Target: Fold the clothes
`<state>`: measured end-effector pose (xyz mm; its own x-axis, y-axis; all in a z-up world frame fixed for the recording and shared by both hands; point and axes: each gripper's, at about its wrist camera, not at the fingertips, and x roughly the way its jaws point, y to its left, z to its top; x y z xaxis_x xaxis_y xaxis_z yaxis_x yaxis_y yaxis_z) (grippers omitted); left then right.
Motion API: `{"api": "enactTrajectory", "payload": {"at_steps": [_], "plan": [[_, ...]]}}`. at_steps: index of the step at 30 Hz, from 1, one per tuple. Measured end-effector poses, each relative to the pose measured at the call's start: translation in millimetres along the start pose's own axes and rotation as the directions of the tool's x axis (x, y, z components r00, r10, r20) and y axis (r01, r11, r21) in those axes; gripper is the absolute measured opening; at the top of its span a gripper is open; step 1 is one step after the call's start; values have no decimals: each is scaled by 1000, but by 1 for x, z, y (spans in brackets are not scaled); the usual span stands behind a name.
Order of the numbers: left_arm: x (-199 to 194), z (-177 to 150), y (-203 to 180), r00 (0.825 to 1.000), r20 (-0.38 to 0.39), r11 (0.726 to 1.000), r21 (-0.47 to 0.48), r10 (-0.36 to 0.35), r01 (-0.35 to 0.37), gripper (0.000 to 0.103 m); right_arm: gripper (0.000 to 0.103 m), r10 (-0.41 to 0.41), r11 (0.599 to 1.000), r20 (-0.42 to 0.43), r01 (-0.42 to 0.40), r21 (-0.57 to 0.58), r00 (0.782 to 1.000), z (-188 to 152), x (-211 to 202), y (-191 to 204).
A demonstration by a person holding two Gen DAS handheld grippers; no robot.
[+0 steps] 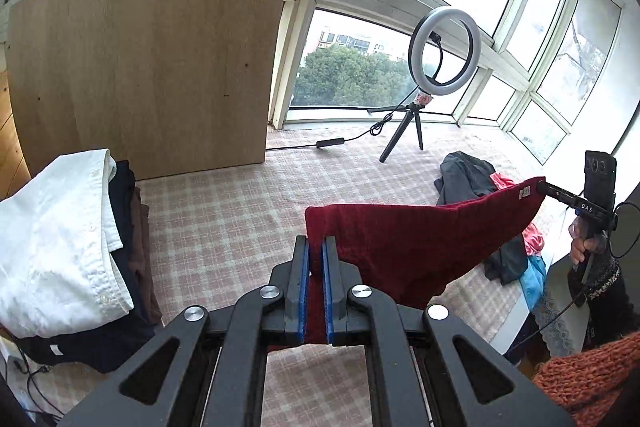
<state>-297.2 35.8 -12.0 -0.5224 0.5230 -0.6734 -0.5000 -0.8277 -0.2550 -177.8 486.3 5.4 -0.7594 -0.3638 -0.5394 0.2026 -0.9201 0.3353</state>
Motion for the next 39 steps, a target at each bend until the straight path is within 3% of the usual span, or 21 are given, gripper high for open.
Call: {"api": "enactTrajectory", "payload": {"at_steps": [5,10,13,16,19,22,23,26,28,29,31,34,36,39], "plan": [[-63,-19,-32,998,58,997,58,40,-43,6,6,13,999,83,-10,-44,996,-13,-66,40],[-71,-10,-38,997,54,994,87,58,-63,6,6,9,997,108,-2,-71,994,-6,-71,46],[-28,-2,-20,998,-11,995,82,66,-65,6,6,-16,997,57,21,-81,998,2,-31,29],[48,-3,10,988,-124,995,59,89,-82,6,6,-58,997,-35,55,-57,998,0,38,-8],[135,-13,40,961,-253,994,36,107,-101,6,6,-89,996,-163,90,1,983,-13,119,-54],[214,-36,68,923,-368,992,-5,113,-124,6,6,-112,992,-309,125,22,944,-39,201,-95],[229,-43,76,912,-397,992,-20,108,-126,6,7,-125,990,-361,141,20,924,-47,220,-104],[242,-55,91,893,-433,987,-46,120,-155,9,12,-136,983,-428,175,54,894,-56,239,-116],[227,-55,92,889,-430,983,-14,158,-181,8,14,-130,982,-404,175,75,905,-49,218,-113],[217,-54,92,890,-422,983,11,171,-184,10,15,-127,981,-391,174,85,912,-45,207,-111],[196,-51,95,892,-408,980,39,196,-197,14,28,-144,975,-353,193,109,924,-32,178,-112],[162,-45,89,905,-370,976,22,209,-217,13,28,-147,968,-312,202,151,939,-19,138,-111],[142,-40,55,940,-319,993,20,118,-118,14,28,-138,973,-321,188,131,937,-17,123,-105],[139,-46,-31,955,-296,995,93,3,26,15,28,-71,982,-354,127,139,932,-17,110,-101]]}}
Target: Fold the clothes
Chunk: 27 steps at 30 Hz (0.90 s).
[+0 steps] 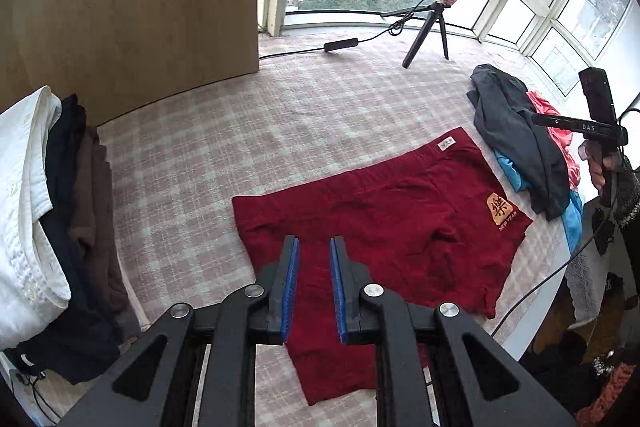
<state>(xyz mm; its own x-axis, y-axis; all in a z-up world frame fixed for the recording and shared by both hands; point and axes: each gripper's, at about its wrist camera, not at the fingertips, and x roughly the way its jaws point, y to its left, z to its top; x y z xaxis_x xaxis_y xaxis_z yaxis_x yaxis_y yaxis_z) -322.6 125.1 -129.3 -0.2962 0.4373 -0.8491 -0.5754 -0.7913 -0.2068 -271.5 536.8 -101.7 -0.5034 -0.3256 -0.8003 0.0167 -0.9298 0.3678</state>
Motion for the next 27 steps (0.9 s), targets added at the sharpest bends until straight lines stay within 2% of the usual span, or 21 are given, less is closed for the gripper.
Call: {"api": "enactTrajectory", "payload": {"at_steps": [2,4,5,6,8,11,15,18,20,22,23,24,26,27], "plan": [[15,-7,-63,994,-7,993,50,-108,108,18,28,61,998,-21,-61,4,998,-1,-8,-2],[39,-14,-129,983,-29,977,106,-181,184,18,29,80,996,-32,-82,-38,996,2,-13,-4],[53,-17,-158,979,-42,971,128,-198,202,19,37,78,995,-42,-81,-60,996,6,-11,-7],[69,-19,-186,976,-57,965,147,-211,217,21,47,76,993,-51,-80,-82,996,9,-8,-10],[100,-21,-236,975,-78,957,187,-209,221,25,49,71,989,-70,-79,-126,995,16,-4,-15],[142,-21,-286,982,-101,955,238,-157,177,26,49,91,986,-137,-109,-129,986,25,33,-31],[174,-19,-314,995,-99,955,294,-12,40,26,49,108,983,-229,-138,-123,967,25,87,-39],[188,-17,-322,994,-85,948,314,72,-42,26,49,127,979,-279,-165,-117,952,22,117,-42],[195,-15,-321,991,-95,949,310,97,-63,26,49,142,978,-299,-180,-103,944,22,133,-44],[201,-14,-314,990,-129,962,272,60,-23,18,49,160,978,-305,-193,-80,939,24,144,-48],[203,-14,-310,989,-142,968,251,41,-4,2,49,174,976,-310,-205,-69,935,24,148,-48],[202,-15,-305,989,-145,973,229,26,8,1,48,197,973,-313,-225,-57,929,25,151,-48],[194,-16,-295,990,-138,983,177,-30,55,1,40,236,963,-329,-266,-49,915,24,158,-45],[190,-16,-289,988,-137,987,138,-66,85,1,28,232,963,-335,-265,-54,913,24,162,-45]]}}
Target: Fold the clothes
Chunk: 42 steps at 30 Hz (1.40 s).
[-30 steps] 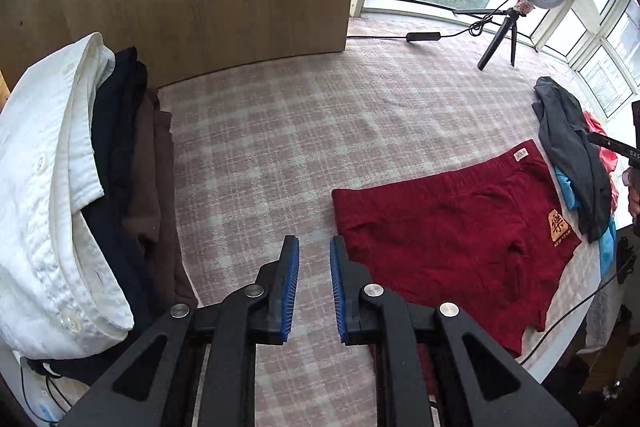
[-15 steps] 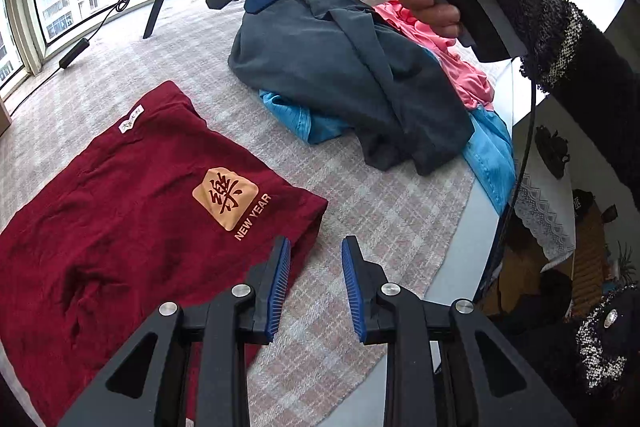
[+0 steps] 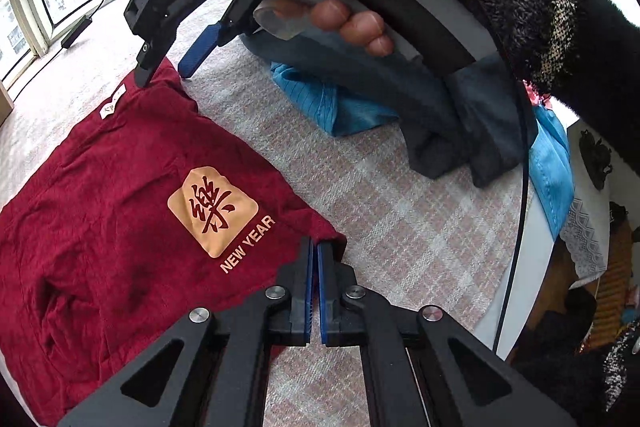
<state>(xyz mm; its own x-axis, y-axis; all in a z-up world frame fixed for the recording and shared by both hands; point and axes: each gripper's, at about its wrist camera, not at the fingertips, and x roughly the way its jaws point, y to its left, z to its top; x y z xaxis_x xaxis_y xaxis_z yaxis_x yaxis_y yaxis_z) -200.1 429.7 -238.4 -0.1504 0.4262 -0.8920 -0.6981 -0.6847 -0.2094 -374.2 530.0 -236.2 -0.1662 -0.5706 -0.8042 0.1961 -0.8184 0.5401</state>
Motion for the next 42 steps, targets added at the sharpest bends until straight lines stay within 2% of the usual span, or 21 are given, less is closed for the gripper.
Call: {"api": "enactTrajectory", "payload": {"at_steps": [1,3,6,10,13,16,18,21,23,25,29,32,37,42], "plan": [[-6,-2,6,999,11,999,-37,-36,37,1,19,-9,1000,2,9,2,1000,1,2,-1],[-21,-6,19,992,53,987,-110,-114,119,1,7,31,999,28,-32,34,999,3,0,-8],[-38,-11,34,977,110,962,-182,-184,202,1,7,95,992,66,-101,80,993,6,-12,-16],[-31,-8,39,977,104,958,-200,-189,206,1,7,26,998,27,-27,53,999,6,-7,-13],[-25,-5,38,969,107,942,-234,-223,243,1,7,27,997,33,-30,73,999,5,-7,-15],[-46,-9,43,958,162,932,-240,-236,270,1,7,51,996,40,-54,72,998,7,-15,-11],[-74,-17,54,948,221,926,-252,-229,282,1,7,65,995,64,-69,66,996,11,-24,2],[-121,-41,83,923,324,902,-299,-210,310,1,7,115,992,101,-119,41,988,20,-37,33],[-151,-64,106,912,375,893,-337,-163,298,1,7,141,990,120,-143,11,983,29,-40,63],[-178,-92,130,909,409,887,-384,-84,255,1,7,168,986,128,-166,-26,977,41,-37,98],[-218,-155,182,892,453,857,-465,17,220,1,7,183,980,98,-173,-101,978,63,-3,172],[-226,-196,220,893,447,821,-529,56,213,1,7,167,979,65,-158,-127,984,73,41,223],[-210,-239,271,903,428,773,-587,44,241,1,7,52,984,9,-50,-170,999,82,122,289],[-187,-263,307,905,425,735,-608,-15,298,1,7,-75,985,-14,72,-155,997,87,174,307]]}}
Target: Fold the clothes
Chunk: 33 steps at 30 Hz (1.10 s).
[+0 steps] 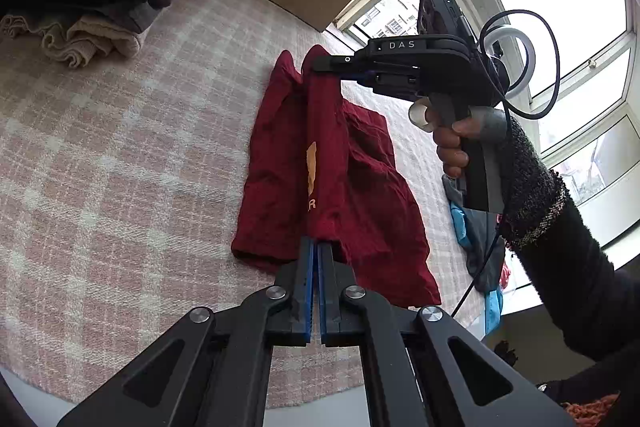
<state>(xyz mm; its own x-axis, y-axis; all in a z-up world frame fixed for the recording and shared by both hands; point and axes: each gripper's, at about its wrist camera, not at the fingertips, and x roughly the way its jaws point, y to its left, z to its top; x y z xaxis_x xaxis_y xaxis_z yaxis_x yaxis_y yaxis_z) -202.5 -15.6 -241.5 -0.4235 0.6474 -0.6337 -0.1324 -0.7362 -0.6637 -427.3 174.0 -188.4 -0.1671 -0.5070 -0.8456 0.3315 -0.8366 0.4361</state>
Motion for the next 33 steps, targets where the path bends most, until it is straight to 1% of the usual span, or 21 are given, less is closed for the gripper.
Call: {"api": "enactTrajectory", "payload": {"at_steps": [3,6,7,8,9,10,11,12,13,15,16,18,19,20,21,22,23,25,27,31,33], "plan": [[5,5,19,1000,-20,1000,-17,-13,13,1,7,-38,999,-3,38,24,999,2,14,-2],[11,11,34,999,-53,1000,-21,9,-10,1,7,-78,995,10,77,55,997,5,22,-6],[13,12,39,997,-71,999,-26,16,-18,1,8,-67,996,9,67,64,998,7,23,-7],[15,12,43,995,-98,999,-32,18,-21,0,10,-55,996,7,54,71,998,9,24,-7],[15,11,48,991,-129,999,-32,23,-27,0,20,-33,996,-18,34,85,999,9,23,-8],[12,11,50,988,-150,999,-22,33,-37,0,26,11,995,-24,-8,102,1000,7,17,-11],[6,10,51,987,-157,999,-7,46,-47,0,28,48,993,1,-48,111,999,5,2,-13],[-3,11,52,986,-156,998,7,63,-62,0,33,85,989,28,-87,117,996,2,-13,-15],[-11,13,52,985,-155,997,21,78,-76,0,39,86,989,70,-94,117,994,-4,-32,-20],[-24,26,48,982,-154,994,52,105,-98,0,42,82,988,156,-101,115,984,-16,-71,-29],[-26,36,41,983,-147,991,89,113,-101,0,42,30,992,188,-52,116,982,-23,-85,-34],[-20,63,21,986,-128,981,174,105,-82,1,42,-98,991,211,75,113,973,-38,-100,-46],[-12,77,9,988,-124,975,213,96,-68,2,42,-129,987,201,107,119,971,-44,-101,-55],[-4,90,-3,989,-122,967,250,88,-55,5,42,-142,985,177,121,124,974,-47,-96,-63],[7,103,-14,989,-127,959,280,80,-41,5,42,-153,983,152,133,129,976,-50,-91,-70],[21,115,-24,988,-139,952,304,68,-23,5,42,-179,980,126,165,113,976,-52,-84,-76],[36,126,-32,986,-150,947,321,71,-20,9,42,-210,976,105,201,87,972,-54,-77,-79],[69,145,-44,980,-161,933,357,119,-55,12,42,-266,963,73,263,50,961,-56,-65,-84],[100,161,-51,969,-171,919,383,176,-99,12,42,-263,964,58,260,54,963,-57,-58,-93],[141,173,-53,950,-206,906,401,233,-135,12,43,-244,967,66,238,88,968,-56,-53,-108],[153,173,-52,938,-201,887,428,282,-175,11,43,-198,976,82,189,110,977,-59,-52,-115]]}}
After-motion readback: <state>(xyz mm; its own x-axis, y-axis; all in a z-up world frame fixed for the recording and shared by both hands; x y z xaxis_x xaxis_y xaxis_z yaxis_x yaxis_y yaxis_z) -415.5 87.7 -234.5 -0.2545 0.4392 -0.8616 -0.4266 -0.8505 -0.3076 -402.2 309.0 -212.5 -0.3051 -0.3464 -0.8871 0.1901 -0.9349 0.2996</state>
